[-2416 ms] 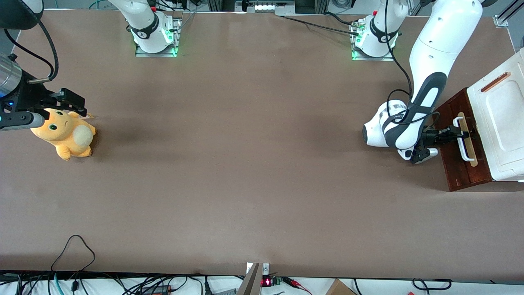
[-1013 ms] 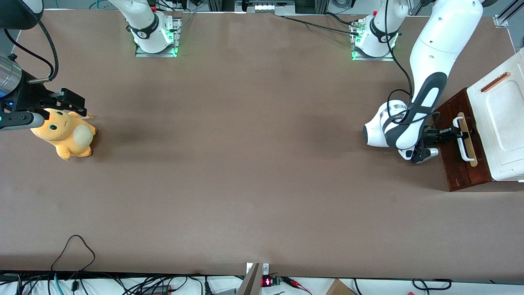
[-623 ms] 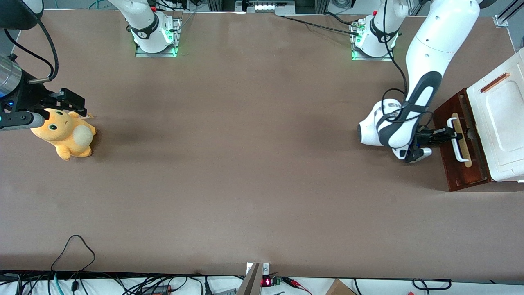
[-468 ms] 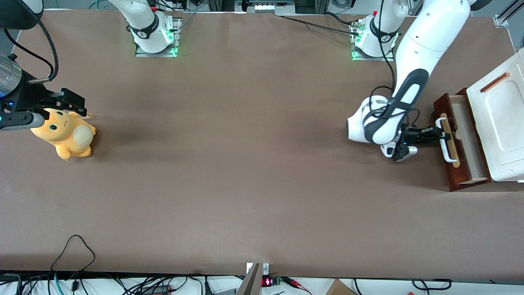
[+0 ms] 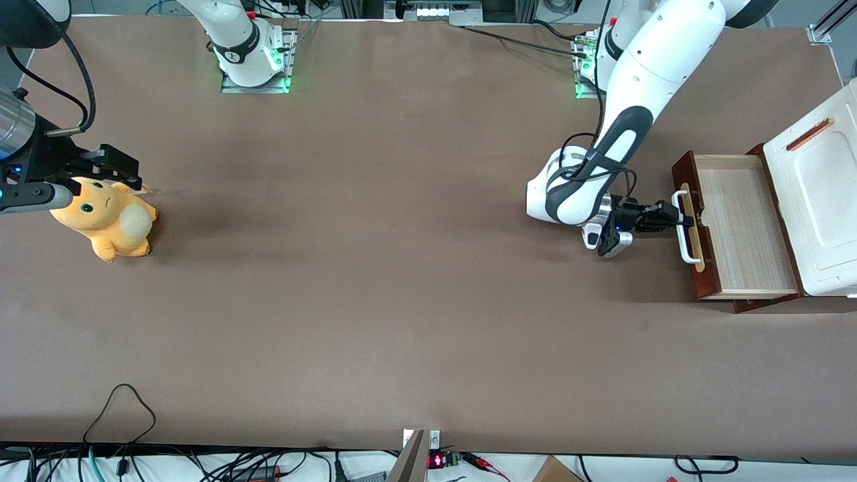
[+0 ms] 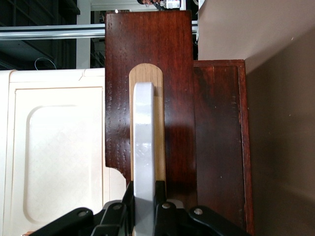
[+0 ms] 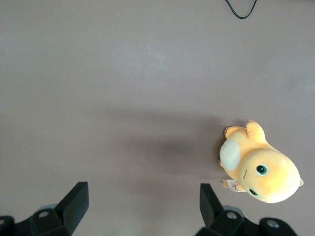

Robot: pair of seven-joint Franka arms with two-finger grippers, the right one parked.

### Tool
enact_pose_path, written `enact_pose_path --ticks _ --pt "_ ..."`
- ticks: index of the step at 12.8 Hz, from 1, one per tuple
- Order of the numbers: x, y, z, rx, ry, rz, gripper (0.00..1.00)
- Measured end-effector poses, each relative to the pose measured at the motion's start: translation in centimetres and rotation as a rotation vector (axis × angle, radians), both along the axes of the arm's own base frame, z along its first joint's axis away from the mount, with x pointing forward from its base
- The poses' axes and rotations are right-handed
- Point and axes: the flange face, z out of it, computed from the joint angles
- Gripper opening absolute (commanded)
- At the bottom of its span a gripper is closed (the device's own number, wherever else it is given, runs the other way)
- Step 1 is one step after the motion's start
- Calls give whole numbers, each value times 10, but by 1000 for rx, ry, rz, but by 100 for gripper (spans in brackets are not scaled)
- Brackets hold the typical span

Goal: Open lower drawer with left arm only
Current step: 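Pull the handle away from the cabinet with the left gripper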

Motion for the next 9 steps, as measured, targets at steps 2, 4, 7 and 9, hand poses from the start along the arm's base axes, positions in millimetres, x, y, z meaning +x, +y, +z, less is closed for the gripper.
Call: enact_pose_path --ticks 2,4,7,9 --pt "2 5 0 3 -2 10 2" --pt "4 14 0 9 -4 26 2" --pt "8 29 -1 13 -6 53 59" --pt "9 30 -1 13 -6 56 100"
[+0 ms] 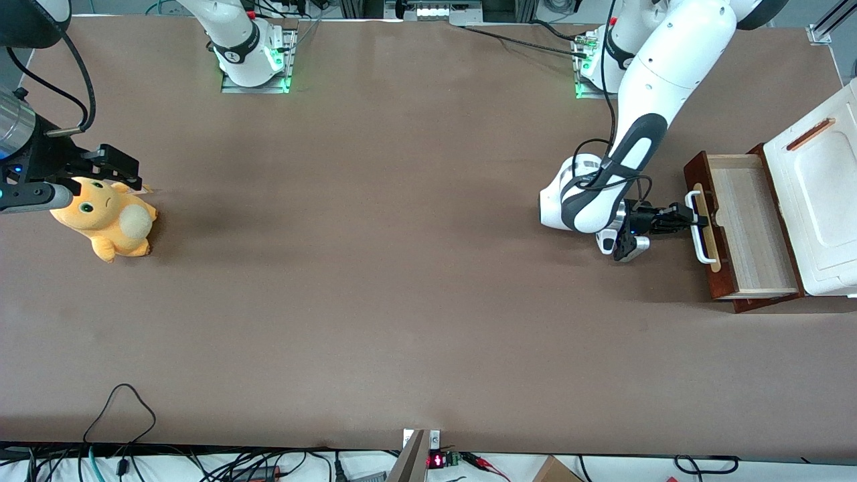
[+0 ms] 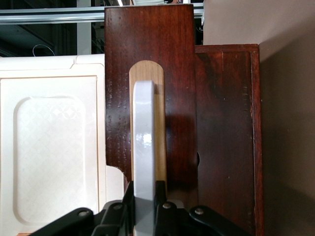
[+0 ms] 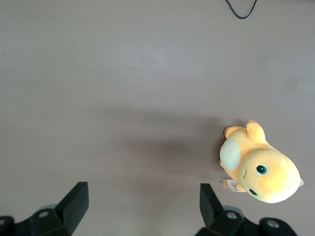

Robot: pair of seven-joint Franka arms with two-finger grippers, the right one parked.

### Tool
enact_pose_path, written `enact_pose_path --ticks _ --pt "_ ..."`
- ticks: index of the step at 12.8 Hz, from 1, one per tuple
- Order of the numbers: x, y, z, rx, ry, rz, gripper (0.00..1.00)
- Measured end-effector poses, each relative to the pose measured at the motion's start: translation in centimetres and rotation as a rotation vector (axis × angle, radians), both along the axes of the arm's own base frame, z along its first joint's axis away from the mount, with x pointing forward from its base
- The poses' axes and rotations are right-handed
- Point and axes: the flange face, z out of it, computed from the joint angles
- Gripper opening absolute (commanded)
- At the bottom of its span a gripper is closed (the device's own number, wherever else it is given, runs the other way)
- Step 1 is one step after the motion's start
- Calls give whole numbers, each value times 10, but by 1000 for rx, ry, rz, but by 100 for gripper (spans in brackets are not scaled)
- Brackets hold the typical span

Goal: Open lower drawer with left arm only
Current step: 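Pull the handle away from the cabinet with the left gripper, then open the left gripper and lift it off the handle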

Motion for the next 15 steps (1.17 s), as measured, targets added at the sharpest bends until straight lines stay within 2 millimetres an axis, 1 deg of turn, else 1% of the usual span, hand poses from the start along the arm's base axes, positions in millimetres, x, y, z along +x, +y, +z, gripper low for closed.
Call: enact_pose_path --ticks 5,6,7,8,9,11,13,15 --pt "2 -6 2 -12 -5 4 100" --pt "1 -9 3 -30 -5 17 100" --pt "3 -17 7 -70 -10 29 100" --pt "8 -26 15 -119 -10 49 100" --pt "15 -36 29 -177 2 82 100" --pt "36 -53 68 -341 20 163 100" --pt "59 -62 118 -557 -10 245 100" --pt "77 -59 171 -749 -20 291 100"
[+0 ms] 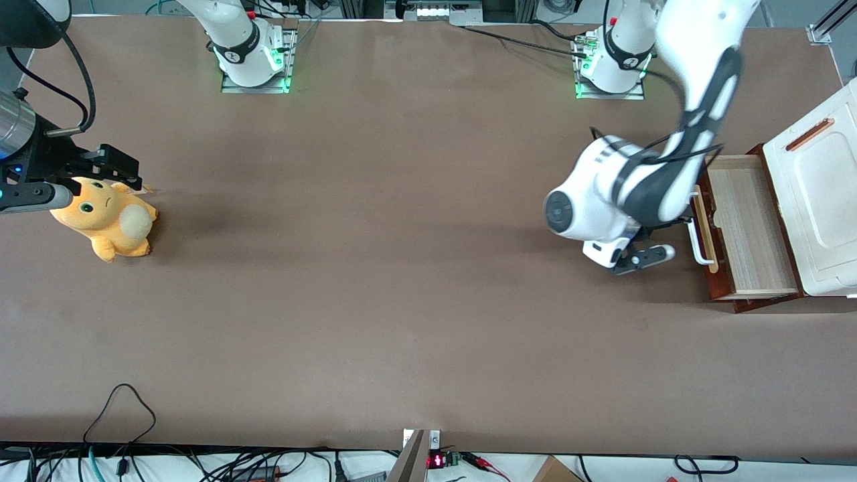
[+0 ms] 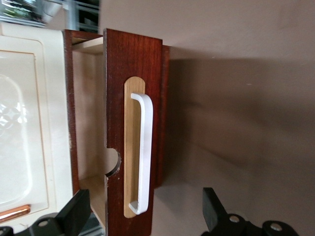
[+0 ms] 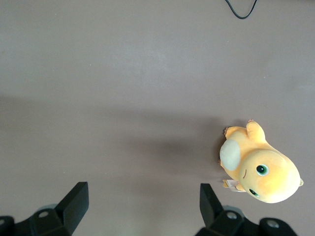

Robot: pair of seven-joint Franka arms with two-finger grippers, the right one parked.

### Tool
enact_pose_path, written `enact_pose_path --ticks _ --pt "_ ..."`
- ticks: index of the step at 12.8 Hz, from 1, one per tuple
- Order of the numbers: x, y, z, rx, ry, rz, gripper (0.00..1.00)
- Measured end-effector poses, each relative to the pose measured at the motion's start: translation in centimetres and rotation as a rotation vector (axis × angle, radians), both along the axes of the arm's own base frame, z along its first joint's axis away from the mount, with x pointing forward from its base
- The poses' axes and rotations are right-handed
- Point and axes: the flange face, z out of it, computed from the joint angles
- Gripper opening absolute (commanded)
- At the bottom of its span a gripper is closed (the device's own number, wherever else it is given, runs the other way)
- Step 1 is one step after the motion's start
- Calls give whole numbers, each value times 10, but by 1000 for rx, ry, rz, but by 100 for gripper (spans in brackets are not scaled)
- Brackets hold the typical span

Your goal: Open lower drawer with left arm only

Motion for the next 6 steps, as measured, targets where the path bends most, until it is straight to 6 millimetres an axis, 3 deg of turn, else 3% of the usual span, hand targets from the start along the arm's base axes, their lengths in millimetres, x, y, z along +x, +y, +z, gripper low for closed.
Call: enact_pose_path --ticks 3,6 --pt "17 14 94 -297 -23 71 100" --pt "17 46 178 -552 -57 95 100"
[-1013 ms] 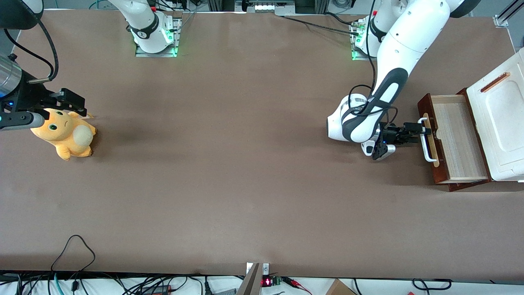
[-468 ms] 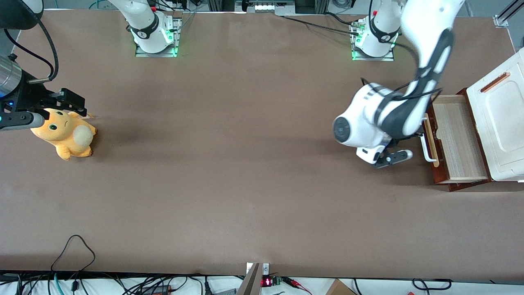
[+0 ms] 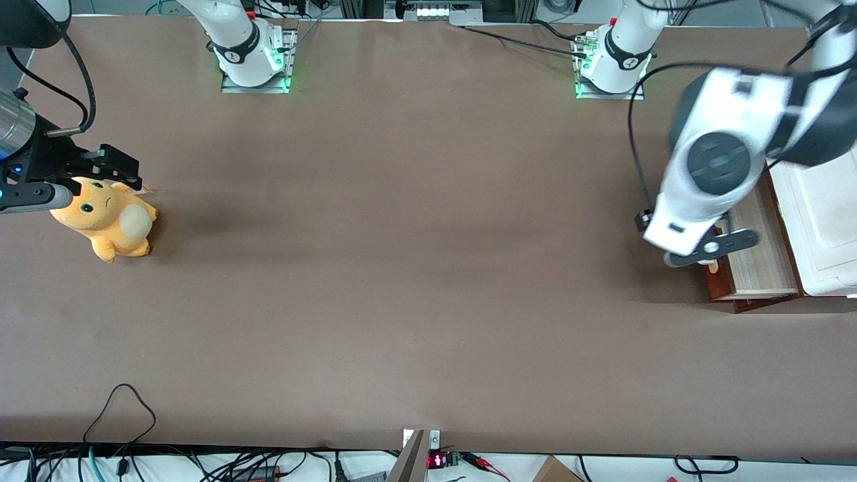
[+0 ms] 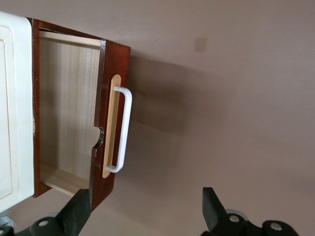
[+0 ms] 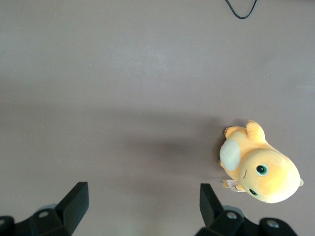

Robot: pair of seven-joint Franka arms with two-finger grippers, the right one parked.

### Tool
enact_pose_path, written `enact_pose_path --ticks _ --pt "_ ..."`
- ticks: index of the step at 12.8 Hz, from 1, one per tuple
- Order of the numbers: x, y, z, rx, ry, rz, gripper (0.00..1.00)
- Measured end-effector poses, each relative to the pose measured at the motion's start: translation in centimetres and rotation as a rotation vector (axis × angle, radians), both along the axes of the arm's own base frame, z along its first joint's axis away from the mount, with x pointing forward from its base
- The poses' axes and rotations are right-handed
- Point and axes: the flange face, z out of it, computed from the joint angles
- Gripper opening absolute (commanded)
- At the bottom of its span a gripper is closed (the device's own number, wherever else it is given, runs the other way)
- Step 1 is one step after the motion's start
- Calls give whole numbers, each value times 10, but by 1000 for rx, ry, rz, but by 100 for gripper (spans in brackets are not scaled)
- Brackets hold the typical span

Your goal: Open lower drawer with left arm only

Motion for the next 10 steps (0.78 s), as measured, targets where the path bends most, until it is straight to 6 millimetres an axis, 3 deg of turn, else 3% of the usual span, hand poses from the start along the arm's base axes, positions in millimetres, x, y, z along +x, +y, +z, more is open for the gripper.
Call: enact_pose_path --ticks 3,5,10 --pt "-3 50 48 -177 -46 -127 100" --pt "-2 76 56 -218 -65 -201 100" --pt "-5 72 38 -221 -123 -253 100"
